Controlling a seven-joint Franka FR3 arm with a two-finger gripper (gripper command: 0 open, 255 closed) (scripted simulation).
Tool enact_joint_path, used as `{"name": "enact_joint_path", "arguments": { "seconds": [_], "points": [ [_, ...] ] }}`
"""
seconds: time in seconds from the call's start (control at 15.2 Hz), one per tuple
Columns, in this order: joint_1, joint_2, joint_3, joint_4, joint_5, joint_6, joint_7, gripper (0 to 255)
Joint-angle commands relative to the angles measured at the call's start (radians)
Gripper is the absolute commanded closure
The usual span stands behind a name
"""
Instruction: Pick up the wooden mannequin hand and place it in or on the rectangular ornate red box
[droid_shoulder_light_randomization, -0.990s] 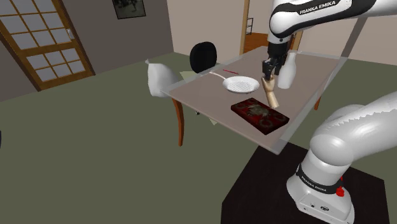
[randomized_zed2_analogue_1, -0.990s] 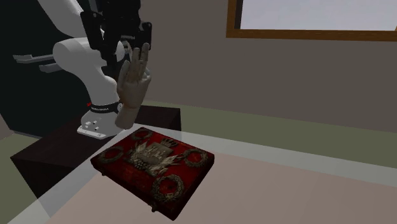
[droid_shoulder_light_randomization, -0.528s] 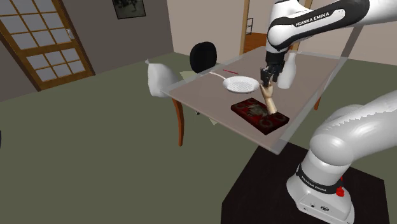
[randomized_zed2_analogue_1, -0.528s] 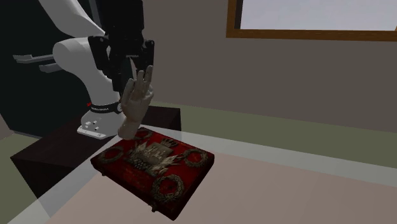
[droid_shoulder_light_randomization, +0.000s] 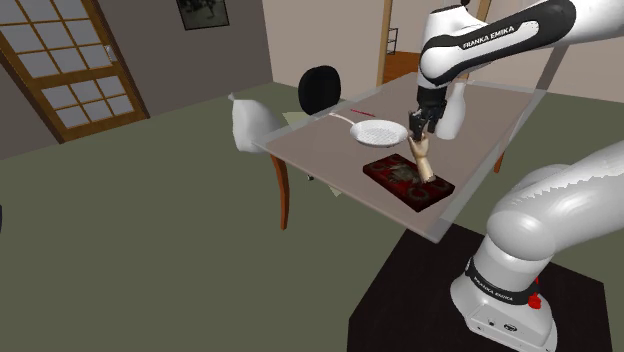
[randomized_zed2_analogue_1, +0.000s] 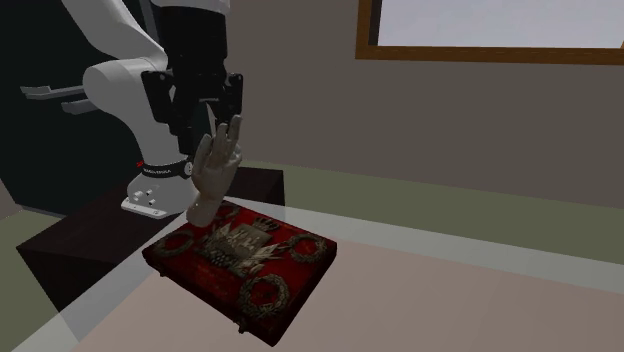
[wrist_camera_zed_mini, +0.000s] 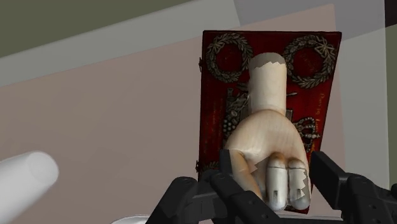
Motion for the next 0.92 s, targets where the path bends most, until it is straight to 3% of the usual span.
{"name": "enact_joint_path", "arguments": {
  "seconds": [0.0,0.07,0.13,0.46,0.73,0.86],
  "points": [
    [0.000,0.000,0.000,0.000,0.000,0.000,0.000,255],
    [0.000,0.000,0.000,0.000,0.000,0.000,0.000,255],
    [0.000,0.000,0.000,0.000,0.000,0.000,0.000,0],
    [0.000,0.000,0.000,0.000,0.000,0.000,0.000,0],
    [0.010,-0.035,0.035,0.099,0.026,-0.136,-0.005,0],
    [0.010,-0.035,0.035,0.099,0.026,-0.136,-0.005,0]
  ]
}}
